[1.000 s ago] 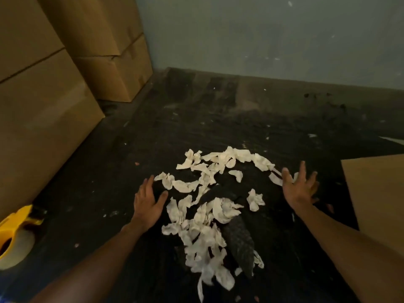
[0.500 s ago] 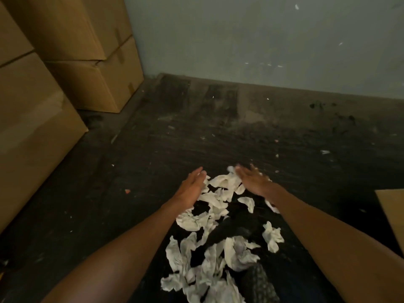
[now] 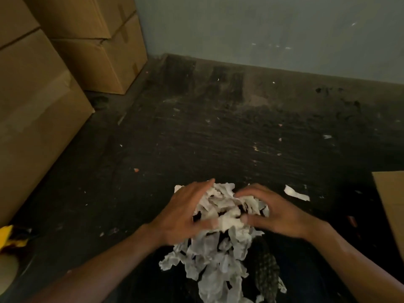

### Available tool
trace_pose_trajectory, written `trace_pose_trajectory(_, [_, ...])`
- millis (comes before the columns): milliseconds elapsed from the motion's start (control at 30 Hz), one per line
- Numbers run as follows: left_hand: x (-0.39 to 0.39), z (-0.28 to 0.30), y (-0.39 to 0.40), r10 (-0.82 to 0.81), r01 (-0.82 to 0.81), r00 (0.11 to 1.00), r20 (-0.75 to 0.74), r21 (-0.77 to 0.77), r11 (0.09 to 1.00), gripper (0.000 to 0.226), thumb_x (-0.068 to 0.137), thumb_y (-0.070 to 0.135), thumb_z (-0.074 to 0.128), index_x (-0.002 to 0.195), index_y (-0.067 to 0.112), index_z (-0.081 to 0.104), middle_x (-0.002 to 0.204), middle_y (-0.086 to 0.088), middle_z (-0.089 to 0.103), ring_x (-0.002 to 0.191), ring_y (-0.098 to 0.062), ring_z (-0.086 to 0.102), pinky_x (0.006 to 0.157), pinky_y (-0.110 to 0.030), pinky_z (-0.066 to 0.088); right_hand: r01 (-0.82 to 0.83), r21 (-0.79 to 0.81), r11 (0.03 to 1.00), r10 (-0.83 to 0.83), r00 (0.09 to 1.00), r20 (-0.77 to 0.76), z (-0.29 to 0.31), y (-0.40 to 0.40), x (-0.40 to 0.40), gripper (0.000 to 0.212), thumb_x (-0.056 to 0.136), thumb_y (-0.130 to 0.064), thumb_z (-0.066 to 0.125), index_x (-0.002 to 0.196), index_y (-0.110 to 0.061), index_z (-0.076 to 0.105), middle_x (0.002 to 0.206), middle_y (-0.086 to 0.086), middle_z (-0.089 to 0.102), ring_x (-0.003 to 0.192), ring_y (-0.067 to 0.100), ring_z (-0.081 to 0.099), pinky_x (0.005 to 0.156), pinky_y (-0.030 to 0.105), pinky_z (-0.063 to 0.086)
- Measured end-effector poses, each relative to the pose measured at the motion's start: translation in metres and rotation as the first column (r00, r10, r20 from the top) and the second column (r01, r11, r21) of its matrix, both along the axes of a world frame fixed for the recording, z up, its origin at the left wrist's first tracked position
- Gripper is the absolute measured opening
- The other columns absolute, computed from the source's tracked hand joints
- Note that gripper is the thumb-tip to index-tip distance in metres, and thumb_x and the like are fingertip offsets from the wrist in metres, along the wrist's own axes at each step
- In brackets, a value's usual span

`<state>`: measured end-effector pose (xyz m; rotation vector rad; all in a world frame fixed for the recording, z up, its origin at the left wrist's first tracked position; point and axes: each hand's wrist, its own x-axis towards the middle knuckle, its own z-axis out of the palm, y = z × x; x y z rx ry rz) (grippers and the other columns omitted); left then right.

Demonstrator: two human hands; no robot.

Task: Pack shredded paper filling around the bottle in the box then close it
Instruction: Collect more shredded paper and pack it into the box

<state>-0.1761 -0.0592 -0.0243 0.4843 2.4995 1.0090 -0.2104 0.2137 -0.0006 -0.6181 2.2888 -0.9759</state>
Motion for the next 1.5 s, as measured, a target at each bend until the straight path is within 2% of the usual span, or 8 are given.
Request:
trace_pose_trajectory(100, [0.044,-0.023,0.007,-0.166,0.143,0.985,-0.049,-0.309,0.94,0.139,0.055,0.093,0.056,0.141,0.041,-0.039,0.151,0.011,-0.045,0.136,-0.02,-0.047,0.111,-0.049,-0.024,-0.175,0.333,0.926,0.225,0.967,-0.118,-0.023,0.003,0.019,0.126,0.055,-0.082,0.068,0.145,-0.056,-0.016,0.156,-0.015,-0.035,0.142,0.016,-0.036,0.111,0.055,-0.018])
trace_pose_trajectory(200, [0.072,-0.058,0.022,-0.202,0.166,0.978,-0.05,-0.402,0.9,0.145,0.052,0.096,0.055,0.14,0.034,-0.042,0.146,0.002,-0.053,0.131,-0.032,-0.051,0.107,-0.063,-0.027,-0.281,0.486,0.827,0.438,0.865,-0.245,-0.068,-0.008,0.031,0.134,0.053,-0.088,0.062,0.145,-0.047,-0.026,0.149,-0.002,-0.048,0.135,0.027,-0.046,0.103,0.063,-0.026])
trace_pose_trajectory(433, [0.079,-0.1,0.039,0.068,-0.172,0.968,-0.242,-0.44,0.881,0.134,0.058,0.101,0.034,0.151,0.021,-0.02,0.165,-0.01,-0.004,0.151,-0.032,-0.001,0.12,-0.053,-0.002,-0.134,0.396,0.908,0.326,0.821,-0.469,-0.111,-0.019,0.032,0.087,0.073,-0.087,0.039,0.149,-0.05,0.019,0.164,-0.001,0.008,0.149,0.03,0.007,0.116,0.062,0.007])
trace_pose_trajectory(600, [0.082,-0.106,0.047,0.166,-0.329,0.904,-0.394,-0.393,0.859,0.084,0.081,0.07,0.043,0.15,0.024,0.03,0.141,-0.001,0.047,0.129,-0.025,0.043,0.109,-0.041,0.027,0.005,0.255,0.967,0.172,0.725,-0.667,-0.123,-0.018,0.045,0.051,0.08,-0.06,0.054,0.121,-0.029,0.06,0.126,0.005,0.058,0.11,0.026,0.053,0.085,0.042,0.051])
trace_pose_trajectory(767, [0.071,-0.102,0.053,0.182,-0.355,0.904,-0.387,-0.442,0.824,0.045,0.089,0.034,0.058,0.131,0.016,0.053,0.122,-0.006,0.064,0.114,-0.028,0.061,0.095,-0.045,0.048,0.07,0.247,0.967,0.129,0.699,-0.703,-0.129,-0.013,0.054,0.045,0.068,-0.041,0.081,0.1,-0.014,0.065,0.096,0.009,0.064,0.082,0.025,0.065,0.058,0.033,0.056])
trace_pose_trajectory(1000, [0.056,-0.078,0.057,0.25,-0.378,0.918,-0.309,-0.482,0.79,0.04,0.095,0.03,0.052,0.132,0.016,0.047,0.124,-0.005,0.062,0.11,-0.025,0.062,0.089,-0.038,0.049,0.257,0.089,0.962,-0.213,0.916,-0.34,-0.104,-0.019,0.044,0.031,0.092,-0.04,0.058,0.115,-0.021,0.065,0.107,0.002,0.072,0.099,0.022,0.068,0.087,0.04,0.054])
trace_pose_trajectory(1167, [0.07,-0.058,0.053,0.513,-0.573,0.819,-0.257,-0.353,0.739,0.034,0.099,0.034,0.048,0.125,0.013,0.054,0.113,-0.008,0.066,0.103,-0.025,0.064,0.086,-0.036,0.049,0.517,-0.108,0.849,-0.525,0.849,-0.056,-0.088,0.005,0.054,0.019,0.095,-0.035,0.058,0.104,-0.023,0.07,0.101,-0.003,0.071,0.098,0.014,0.066,0.091,0.038,0.053])
trace_pose_trajectory(1500, [0.076,0.023,0.084,0.625,-0.708,0.686,-0.374,-0.145,0.691,0.02,0.097,0.026,0.049,0.099,0.009,0.059,0.086,-0.005,0.063,0.075,-0.021,0.063,0.07,-0.037,0.055,0.579,-0.212,0.787,-0.617,0.744,-0.255,0.014,0.041,0.042,0.025,0.098,-0.03,0.054,0.091,-0.01,0.068,0.082,0.001,0.067,0.077,0.013,0.064,0.07,0.027,0.049])
